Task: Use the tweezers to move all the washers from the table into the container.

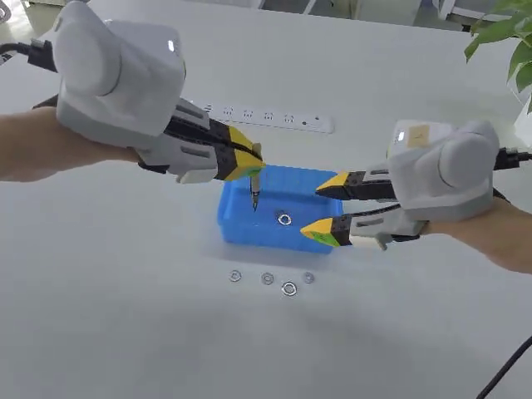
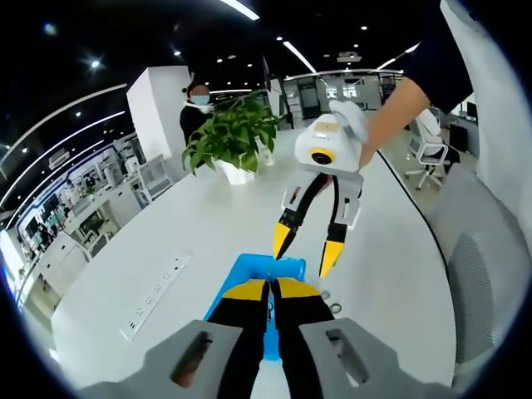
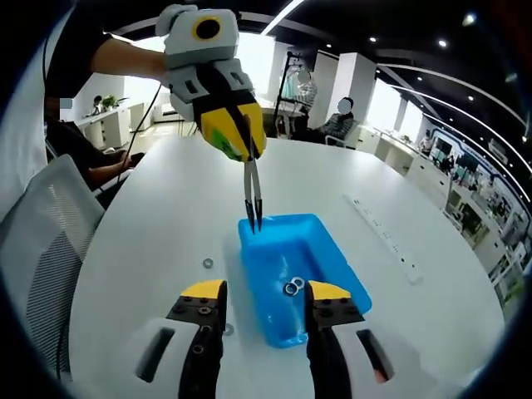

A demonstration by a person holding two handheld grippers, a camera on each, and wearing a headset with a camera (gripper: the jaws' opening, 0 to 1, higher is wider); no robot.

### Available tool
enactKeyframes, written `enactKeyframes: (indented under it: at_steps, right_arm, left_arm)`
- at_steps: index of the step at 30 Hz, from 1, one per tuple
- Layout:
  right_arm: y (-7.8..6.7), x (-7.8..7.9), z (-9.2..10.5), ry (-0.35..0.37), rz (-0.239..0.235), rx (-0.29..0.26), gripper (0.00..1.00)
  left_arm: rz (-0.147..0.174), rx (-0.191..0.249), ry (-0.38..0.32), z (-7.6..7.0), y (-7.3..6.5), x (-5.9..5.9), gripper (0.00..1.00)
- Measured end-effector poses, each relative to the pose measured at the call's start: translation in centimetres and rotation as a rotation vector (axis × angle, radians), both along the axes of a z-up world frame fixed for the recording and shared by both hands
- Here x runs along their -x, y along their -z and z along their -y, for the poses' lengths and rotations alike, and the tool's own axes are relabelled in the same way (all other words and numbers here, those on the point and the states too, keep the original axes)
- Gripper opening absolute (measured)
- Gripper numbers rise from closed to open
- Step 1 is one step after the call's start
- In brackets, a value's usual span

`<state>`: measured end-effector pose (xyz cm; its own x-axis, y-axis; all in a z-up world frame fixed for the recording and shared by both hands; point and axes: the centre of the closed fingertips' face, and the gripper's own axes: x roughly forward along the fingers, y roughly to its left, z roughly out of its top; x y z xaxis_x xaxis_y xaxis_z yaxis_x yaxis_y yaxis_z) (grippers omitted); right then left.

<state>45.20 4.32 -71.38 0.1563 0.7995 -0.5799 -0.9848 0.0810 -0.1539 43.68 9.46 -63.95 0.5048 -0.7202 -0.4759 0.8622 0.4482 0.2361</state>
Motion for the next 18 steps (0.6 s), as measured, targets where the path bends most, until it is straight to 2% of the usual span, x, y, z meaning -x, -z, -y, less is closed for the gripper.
enactKeyframes:
  at_steps: [3, 5, 8, 12, 18]
  right_arm:
    - [0.1, 0.9, 0.6, 0.002, -0.012, -0.001, 0.45]
    - [0.2, 1.5, 1.0, 0.006, -0.012, 0.001, 0.48]
    - [0.4, 2.2, 1.7, 0.013, 0.005, 0.021, 0.51]
    - [0.5, 3.4, 2.5, 0.027, -0.021, 0.004, 0.53]
    - [2.7, 4.3, 4.3, 0.080, -0.072, 0.018, 0.65]
  left_arm:
    - [0.004, 0.002, 0.002, 0.1, 0.1, 0.8, 0.06]
    - [0.013, -0.020, 0.009, 0.0, 0.4, 1.4, 0.06]
    - [0.017, -0.018, 0.029, 0.3, 0.2, 2.5, 0.06]
    - [-0.002, -0.016, 0.038, 0.2, 0.7, 3.8, 0.06]
    - [-0.014, -0.022, 0.032, -0.4, 2.2, 4.7, 0.06]
